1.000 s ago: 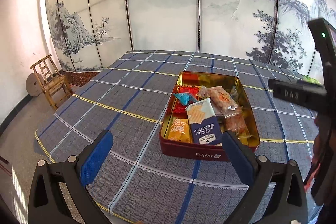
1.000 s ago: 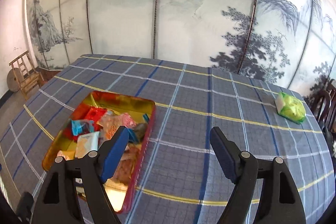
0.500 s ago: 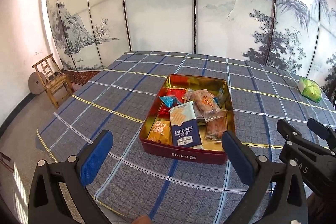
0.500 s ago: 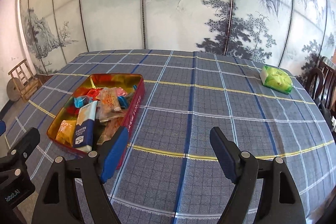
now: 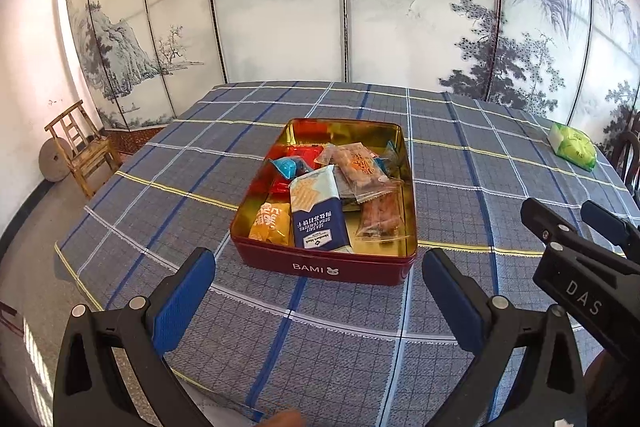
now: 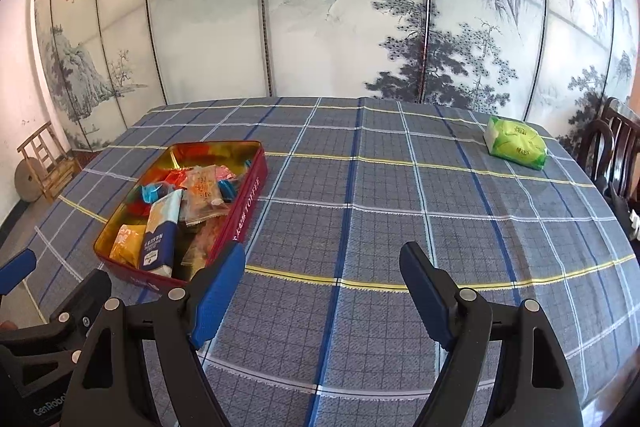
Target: Organize snacks
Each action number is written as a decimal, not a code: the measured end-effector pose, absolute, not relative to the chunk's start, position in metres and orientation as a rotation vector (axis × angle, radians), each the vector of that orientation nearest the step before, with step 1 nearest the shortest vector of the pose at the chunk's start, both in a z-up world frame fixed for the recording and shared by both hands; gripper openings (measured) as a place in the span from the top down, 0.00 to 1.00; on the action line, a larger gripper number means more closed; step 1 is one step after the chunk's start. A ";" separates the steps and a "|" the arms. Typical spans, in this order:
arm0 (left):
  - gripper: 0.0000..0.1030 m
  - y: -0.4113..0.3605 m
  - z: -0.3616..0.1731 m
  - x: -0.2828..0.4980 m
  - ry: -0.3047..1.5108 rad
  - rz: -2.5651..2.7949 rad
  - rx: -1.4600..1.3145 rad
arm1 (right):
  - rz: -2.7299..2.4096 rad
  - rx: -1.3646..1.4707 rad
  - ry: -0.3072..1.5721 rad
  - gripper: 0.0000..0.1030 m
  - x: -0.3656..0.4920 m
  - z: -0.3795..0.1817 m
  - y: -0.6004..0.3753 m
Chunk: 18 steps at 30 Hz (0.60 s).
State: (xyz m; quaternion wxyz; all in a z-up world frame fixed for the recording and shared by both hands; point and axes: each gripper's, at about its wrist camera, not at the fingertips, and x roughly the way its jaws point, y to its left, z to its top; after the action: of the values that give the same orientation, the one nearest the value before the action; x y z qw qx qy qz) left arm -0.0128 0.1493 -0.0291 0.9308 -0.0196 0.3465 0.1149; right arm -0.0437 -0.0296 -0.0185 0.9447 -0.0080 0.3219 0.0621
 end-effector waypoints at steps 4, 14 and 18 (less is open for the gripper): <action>0.00 0.149 -0.032 -0.010 0.728 0.202 -0.052 | 0.130 -0.028 0.656 0.22 -0.044 -0.019 -0.027; 0.00 0.148 -0.032 -0.008 0.732 0.231 -0.039 | 0.127 -0.023 0.658 0.22 -0.040 -0.019 -0.029; 0.00 0.149 -0.034 -0.009 0.733 0.243 -0.037 | 0.128 -0.021 0.662 0.22 -0.040 -0.019 -0.031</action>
State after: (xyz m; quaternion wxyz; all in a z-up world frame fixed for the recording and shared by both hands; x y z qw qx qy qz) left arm -0.0090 0.1491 -0.0338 0.9262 -0.0182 0.3576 0.1185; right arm -0.0398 -0.0307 -0.0191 0.9436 -0.0104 0.3249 0.0626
